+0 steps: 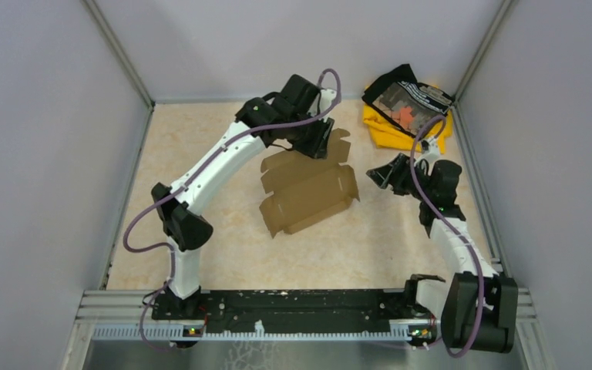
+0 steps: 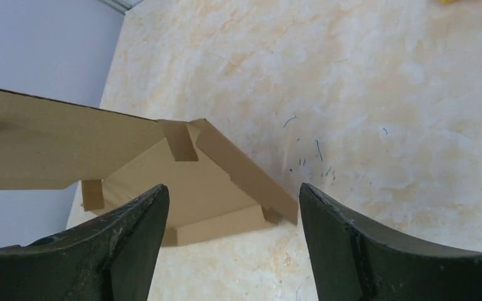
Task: Fold the paper box
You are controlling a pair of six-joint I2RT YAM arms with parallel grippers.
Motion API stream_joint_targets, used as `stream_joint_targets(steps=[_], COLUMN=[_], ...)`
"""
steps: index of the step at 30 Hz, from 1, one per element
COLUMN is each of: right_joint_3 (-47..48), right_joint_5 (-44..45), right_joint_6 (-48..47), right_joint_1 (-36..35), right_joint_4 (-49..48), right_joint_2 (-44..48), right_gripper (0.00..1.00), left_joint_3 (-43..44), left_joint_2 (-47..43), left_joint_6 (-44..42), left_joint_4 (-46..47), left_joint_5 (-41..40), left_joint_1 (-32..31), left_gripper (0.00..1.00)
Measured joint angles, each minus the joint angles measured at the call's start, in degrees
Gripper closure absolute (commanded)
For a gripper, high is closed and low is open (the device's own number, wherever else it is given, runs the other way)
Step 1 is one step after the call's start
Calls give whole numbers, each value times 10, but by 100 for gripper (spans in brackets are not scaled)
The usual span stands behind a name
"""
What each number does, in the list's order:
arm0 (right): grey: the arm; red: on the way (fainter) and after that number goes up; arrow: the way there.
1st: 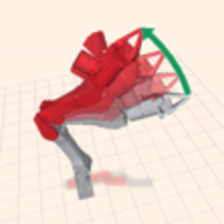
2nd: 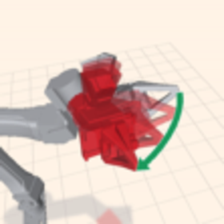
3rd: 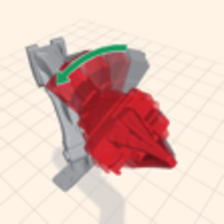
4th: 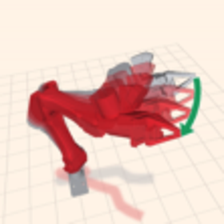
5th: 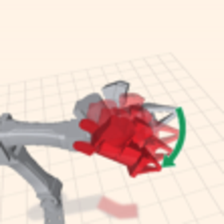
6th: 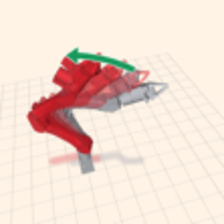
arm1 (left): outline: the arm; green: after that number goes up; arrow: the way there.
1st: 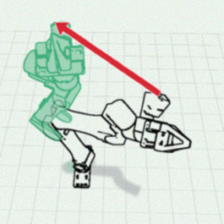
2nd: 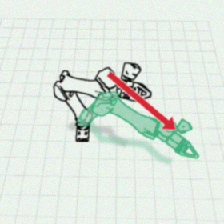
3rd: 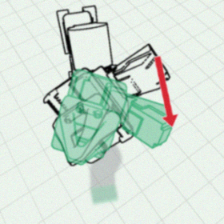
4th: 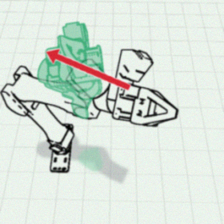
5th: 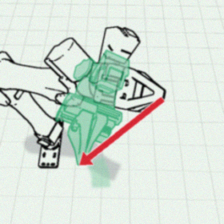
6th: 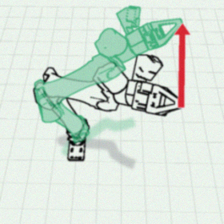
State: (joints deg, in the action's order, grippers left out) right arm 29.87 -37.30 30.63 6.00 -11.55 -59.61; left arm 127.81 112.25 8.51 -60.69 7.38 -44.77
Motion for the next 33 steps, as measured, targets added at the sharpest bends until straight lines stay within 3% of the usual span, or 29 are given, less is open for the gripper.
stream_joint_targets(steps=[7, 19, 33], right_joint_3=[-18, -62, -62], right_joint_5=[-10, -14, -2], right_joint_6=[2, 12, 20], right_joint_1=[2, 2, 5], right_joint_4=[-54, -125, -142], right_joint_2=[-40, -64, -64], right_gripper=[26, 27, 27], left_joint_3=[0, 0, 29], left_joint_2=[45, 45, 37], left_joint_6=[-18, -42, -153], left_joint_4=[-5, 3, 56], left_joint_5=[-25, -126, -192], left_joint_1=[-14, -75, -80], left_gripper=[70, 72, 72])
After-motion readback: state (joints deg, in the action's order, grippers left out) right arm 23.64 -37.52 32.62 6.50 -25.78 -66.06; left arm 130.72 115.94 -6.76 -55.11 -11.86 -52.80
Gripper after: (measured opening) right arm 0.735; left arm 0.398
